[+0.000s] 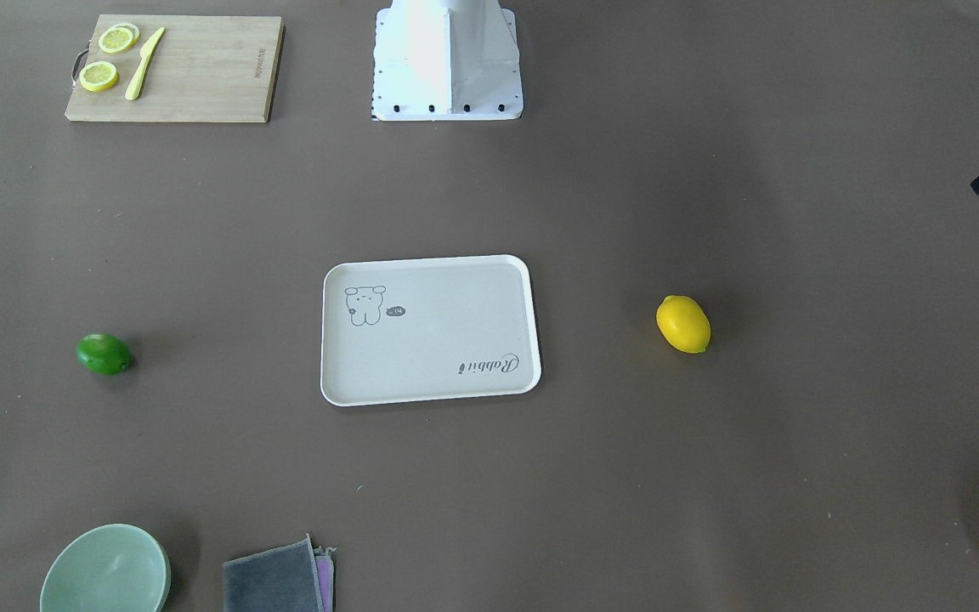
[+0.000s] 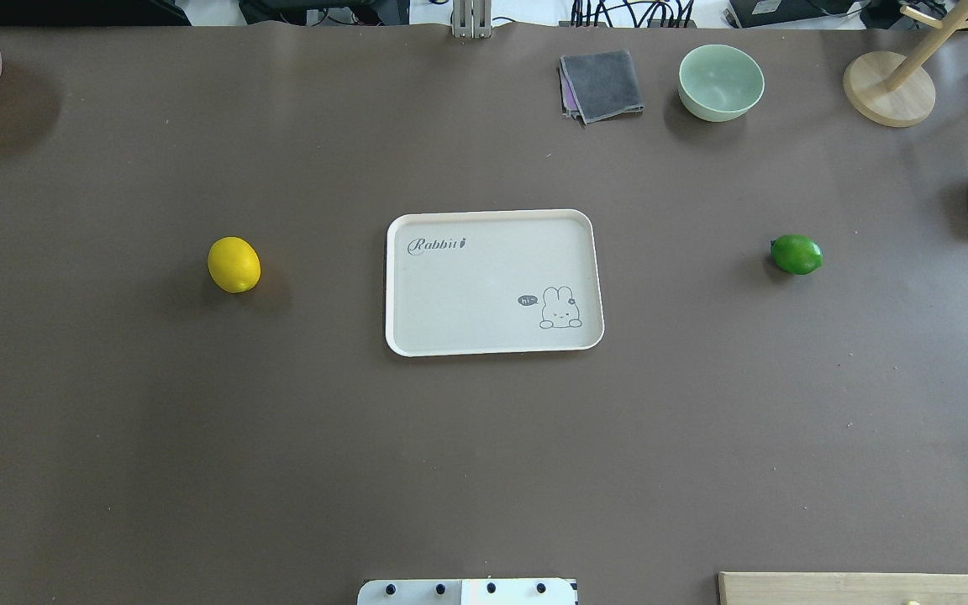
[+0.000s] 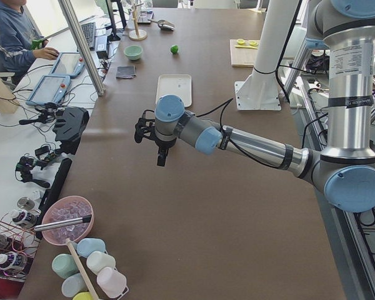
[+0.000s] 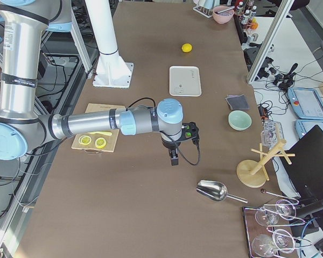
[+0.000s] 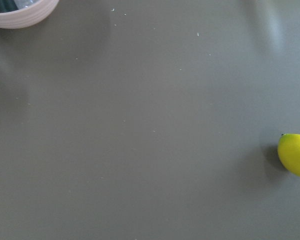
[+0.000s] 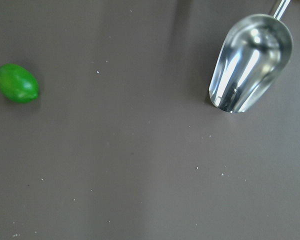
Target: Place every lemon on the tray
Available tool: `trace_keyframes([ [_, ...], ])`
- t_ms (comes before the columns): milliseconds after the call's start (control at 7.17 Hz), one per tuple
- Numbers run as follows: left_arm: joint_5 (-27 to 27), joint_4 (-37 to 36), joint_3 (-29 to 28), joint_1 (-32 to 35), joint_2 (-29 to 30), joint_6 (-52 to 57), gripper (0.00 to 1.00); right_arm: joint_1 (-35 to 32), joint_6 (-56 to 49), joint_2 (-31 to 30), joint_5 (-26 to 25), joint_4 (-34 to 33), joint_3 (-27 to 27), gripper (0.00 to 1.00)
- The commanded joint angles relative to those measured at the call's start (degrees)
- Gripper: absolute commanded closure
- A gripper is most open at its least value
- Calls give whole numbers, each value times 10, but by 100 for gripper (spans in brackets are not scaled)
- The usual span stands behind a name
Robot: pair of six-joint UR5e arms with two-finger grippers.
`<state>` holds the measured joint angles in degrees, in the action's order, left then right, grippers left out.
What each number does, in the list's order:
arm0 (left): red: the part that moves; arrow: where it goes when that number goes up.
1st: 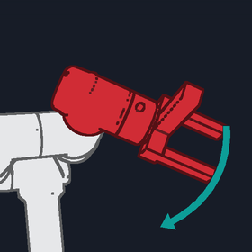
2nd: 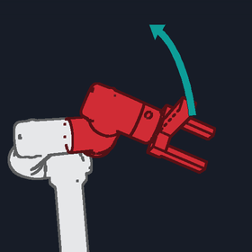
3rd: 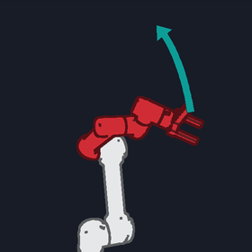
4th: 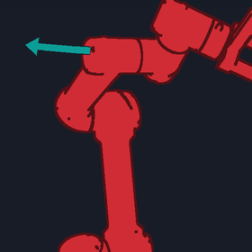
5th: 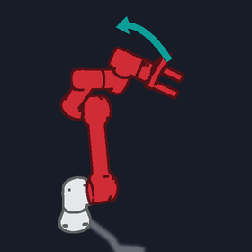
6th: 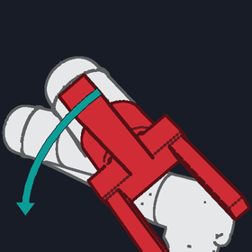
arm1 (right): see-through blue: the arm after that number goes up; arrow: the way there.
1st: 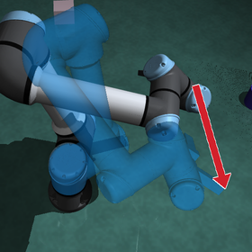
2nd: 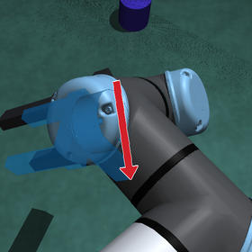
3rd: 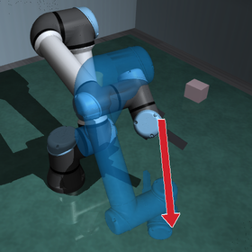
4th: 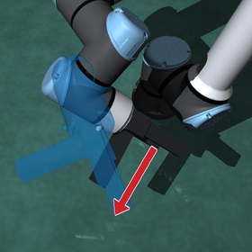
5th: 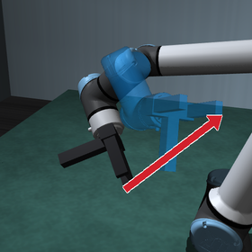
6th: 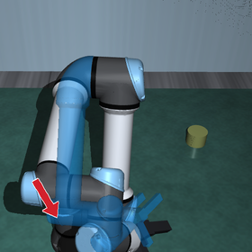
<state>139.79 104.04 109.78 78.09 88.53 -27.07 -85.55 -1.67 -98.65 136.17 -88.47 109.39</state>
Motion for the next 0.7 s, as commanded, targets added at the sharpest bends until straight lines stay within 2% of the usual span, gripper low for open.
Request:
trace_keyframes([
  [0,-64,-7,-9,-99,75,-112,2,67,-9,44,-1,30,0,0],
  [140,-77,-16,-10,-124,98,-139,2,110,2,63,-3,83,-3,0],
  [279,-86,-48,-33,-150,150,-194,3,135,14,80,-6,96,-20,0],
  [419,-122,-67,-64,-185,192,-233,3,168,48,128,-24,95,-41,2],
  [558,-140,-74,-76,-215,211,-282,3,226,77,169,-69,95,-61,8],
])
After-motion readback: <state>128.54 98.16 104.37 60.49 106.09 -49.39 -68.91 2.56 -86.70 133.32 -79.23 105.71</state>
